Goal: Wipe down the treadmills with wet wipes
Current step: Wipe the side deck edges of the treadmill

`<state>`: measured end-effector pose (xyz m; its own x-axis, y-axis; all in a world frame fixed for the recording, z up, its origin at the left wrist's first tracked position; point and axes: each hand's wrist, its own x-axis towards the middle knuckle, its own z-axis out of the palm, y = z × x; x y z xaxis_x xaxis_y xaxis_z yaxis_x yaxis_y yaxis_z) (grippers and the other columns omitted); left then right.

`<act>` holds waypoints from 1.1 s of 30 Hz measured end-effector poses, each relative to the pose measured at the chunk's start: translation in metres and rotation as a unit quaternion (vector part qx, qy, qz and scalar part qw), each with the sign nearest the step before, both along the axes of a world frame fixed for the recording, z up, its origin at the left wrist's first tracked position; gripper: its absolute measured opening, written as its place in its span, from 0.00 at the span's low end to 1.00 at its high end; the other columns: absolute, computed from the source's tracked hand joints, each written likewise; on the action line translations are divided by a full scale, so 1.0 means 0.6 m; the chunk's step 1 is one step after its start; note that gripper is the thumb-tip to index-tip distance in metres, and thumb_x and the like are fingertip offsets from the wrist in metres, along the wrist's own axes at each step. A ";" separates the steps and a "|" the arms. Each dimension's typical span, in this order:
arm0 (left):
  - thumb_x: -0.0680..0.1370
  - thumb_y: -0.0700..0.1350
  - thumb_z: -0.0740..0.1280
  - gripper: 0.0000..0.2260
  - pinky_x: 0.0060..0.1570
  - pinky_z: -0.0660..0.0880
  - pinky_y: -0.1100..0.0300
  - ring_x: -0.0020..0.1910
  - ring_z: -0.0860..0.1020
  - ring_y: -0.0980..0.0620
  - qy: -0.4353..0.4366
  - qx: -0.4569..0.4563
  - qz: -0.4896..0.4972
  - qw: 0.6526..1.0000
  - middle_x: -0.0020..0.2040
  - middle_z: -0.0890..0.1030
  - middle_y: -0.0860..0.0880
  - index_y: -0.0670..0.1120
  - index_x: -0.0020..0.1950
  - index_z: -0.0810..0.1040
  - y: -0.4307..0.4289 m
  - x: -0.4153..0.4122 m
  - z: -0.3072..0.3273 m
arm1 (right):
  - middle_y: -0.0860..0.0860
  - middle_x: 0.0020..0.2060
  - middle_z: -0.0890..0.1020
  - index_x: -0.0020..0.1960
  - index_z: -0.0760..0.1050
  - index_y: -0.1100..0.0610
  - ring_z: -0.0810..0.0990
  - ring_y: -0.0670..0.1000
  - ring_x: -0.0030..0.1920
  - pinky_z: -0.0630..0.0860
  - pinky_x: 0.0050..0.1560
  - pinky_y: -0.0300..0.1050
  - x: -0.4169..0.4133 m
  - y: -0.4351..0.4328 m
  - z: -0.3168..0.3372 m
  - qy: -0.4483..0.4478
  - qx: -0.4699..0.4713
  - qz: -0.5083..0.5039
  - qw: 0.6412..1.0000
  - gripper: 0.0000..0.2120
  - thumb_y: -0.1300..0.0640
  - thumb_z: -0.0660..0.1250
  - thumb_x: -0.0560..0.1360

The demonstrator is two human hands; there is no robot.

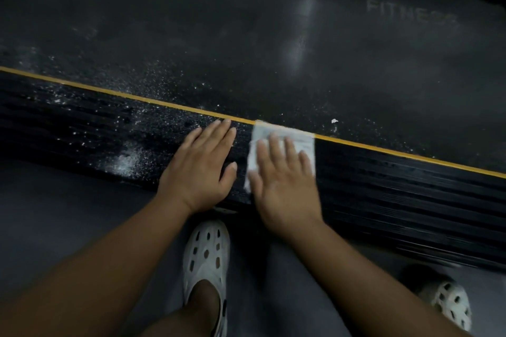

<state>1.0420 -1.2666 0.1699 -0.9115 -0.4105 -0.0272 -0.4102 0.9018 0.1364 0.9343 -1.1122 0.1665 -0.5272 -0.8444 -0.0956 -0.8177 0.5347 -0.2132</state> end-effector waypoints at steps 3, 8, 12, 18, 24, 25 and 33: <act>0.80 0.58 0.47 0.33 0.79 0.47 0.52 0.82 0.52 0.51 -0.003 0.004 0.001 1.000 0.83 0.55 0.47 0.44 0.82 0.58 0.000 0.000 0.002 | 0.55 0.79 0.62 0.79 0.63 0.55 0.59 0.59 0.79 0.58 0.76 0.59 0.013 0.062 -0.008 0.018 -0.006 0.062 0.998 0.28 0.44 0.48 0.83; 0.80 0.59 0.45 0.33 0.80 0.46 0.51 0.82 0.50 0.51 -0.004 0.011 -0.003 1.000 0.83 0.52 0.47 0.45 0.83 0.55 -0.001 0.002 -0.001 | 0.56 0.82 0.51 0.82 0.51 0.54 0.49 0.60 0.81 0.51 0.77 0.60 -0.063 0.034 -0.003 0.018 0.041 -0.089 0.995 0.32 0.41 0.41 0.82; 0.80 0.58 0.48 0.33 0.80 0.49 0.50 0.81 0.53 0.50 0.001 0.006 0.001 1.000 0.83 0.56 0.46 0.44 0.82 0.59 -0.001 -0.001 0.001 | 0.55 0.81 0.56 0.81 0.57 0.54 0.52 0.58 0.81 0.49 0.78 0.56 -0.015 0.014 -0.004 0.010 -0.008 0.073 0.997 0.30 0.42 0.43 0.83; 0.80 0.59 0.47 0.33 0.80 0.48 0.51 0.82 0.52 0.50 -0.003 0.008 -0.001 1.000 0.83 0.54 0.47 0.44 0.82 0.56 -0.001 0.001 -0.001 | 0.52 0.82 0.51 0.82 0.52 0.51 0.47 0.55 0.81 0.49 0.79 0.57 -0.079 0.030 -0.005 0.006 0.009 -0.019 1.000 0.31 0.40 0.41 0.83; 0.79 0.58 0.50 0.33 0.79 0.51 0.50 0.81 0.55 0.50 -0.002 0.001 0.003 1.000 0.82 0.57 0.46 0.44 0.82 0.60 -0.002 -0.002 0.000 | 0.54 0.80 0.60 0.80 0.60 0.54 0.55 0.57 0.80 0.57 0.77 0.59 -0.021 0.043 -0.003 0.013 -0.004 0.151 0.988 0.29 0.42 0.46 0.84; 0.79 0.58 0.49 0.33 0.79 0.50 0.50 0.81 0.54 0.50 -0.002 0.003 0.002 1.000 0.82 0.56 0.46 0.44 0.82 0.59 -0.002 -0.001 -0.001 | 0.53 0.80 0.61 0.80 0.61 0.54 0.56 0.56 0.80 0.58 0.76 0.58 -0.033 0.063 -0.003 0.015 -0.006 0.146 0.989 0.29 0.42 0.47 0.84; 0.79 0.57 0.50 0.33 0.79 0.51 0.49 0.81 0.54 0.50 -0.007 -0.001 0.000 1.000 0.82 0.57 0.46 0.43 0.82 0.60 -0.003 -0.001 -0.002 | 0.53 0.79 0.63 0.79 0.63 0.54 0.57 0.57 0.80 0.55 0.77 0.58 -0.032 -0.030 0.004 -0.030 -0.059 0.115 0.991 0.29 0.43 0.44 0.83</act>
